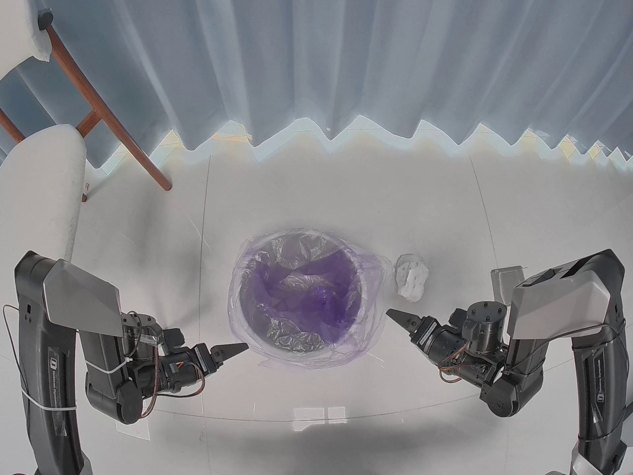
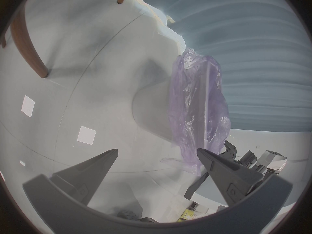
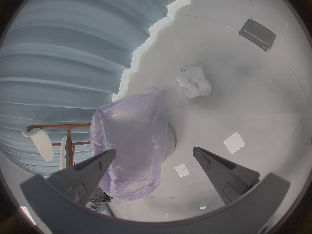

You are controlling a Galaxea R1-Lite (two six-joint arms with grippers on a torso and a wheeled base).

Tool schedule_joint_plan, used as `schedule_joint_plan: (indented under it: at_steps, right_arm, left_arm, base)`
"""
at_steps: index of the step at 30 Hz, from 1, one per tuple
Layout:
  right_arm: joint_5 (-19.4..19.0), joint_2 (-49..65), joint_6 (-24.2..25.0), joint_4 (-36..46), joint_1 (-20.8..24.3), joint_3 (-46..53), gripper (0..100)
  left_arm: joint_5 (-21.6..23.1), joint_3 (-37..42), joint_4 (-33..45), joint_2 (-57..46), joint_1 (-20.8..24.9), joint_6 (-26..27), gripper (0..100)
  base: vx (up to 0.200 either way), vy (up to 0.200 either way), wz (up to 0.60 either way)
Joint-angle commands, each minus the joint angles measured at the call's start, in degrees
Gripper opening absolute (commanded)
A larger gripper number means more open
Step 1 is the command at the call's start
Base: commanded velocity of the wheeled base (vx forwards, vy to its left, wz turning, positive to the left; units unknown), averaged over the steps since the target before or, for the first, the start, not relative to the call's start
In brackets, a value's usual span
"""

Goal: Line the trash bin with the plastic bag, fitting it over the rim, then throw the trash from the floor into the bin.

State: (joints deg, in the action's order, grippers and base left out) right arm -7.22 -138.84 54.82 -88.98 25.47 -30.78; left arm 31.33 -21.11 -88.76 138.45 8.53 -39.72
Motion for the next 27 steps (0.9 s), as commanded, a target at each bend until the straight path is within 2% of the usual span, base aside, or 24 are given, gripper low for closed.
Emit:
schedule_joint_plan:
  at_steps: [1,5,9,27]
  right_arm:
    - [0.01,-0.38,0.02,-1.02,-0.07,-0.24,100]
    - [0.01,-0.38,0.02,-1.02,-0.07,-0.24,100]
    - [0.01,-0.47,0.02,-1.02,-0.07,-0.33,100]
    - [0.01,-0.56,0.02,-1.02,-0.07,-0.42,100]
  left_arm:
    - [-0.04,-1.12,-0.01,0.68,-0.89,-0.71,100]
    - [-0.13,-2.26,-0.01,0.68,-0.97,-3.00,100]
    - [-3.64,-4.99,-0.01,0.68,-0.54,-7.30,100]
    - [-9.97,-7.45,-0.01,3.14,3.68,-6.34,100]
  base:
    - [0.000,0.000,0.00]
    - [0.000,0.000,0.00]
    - [0.000,0.000,0.00]
    - [0.000,0.000,0.00]
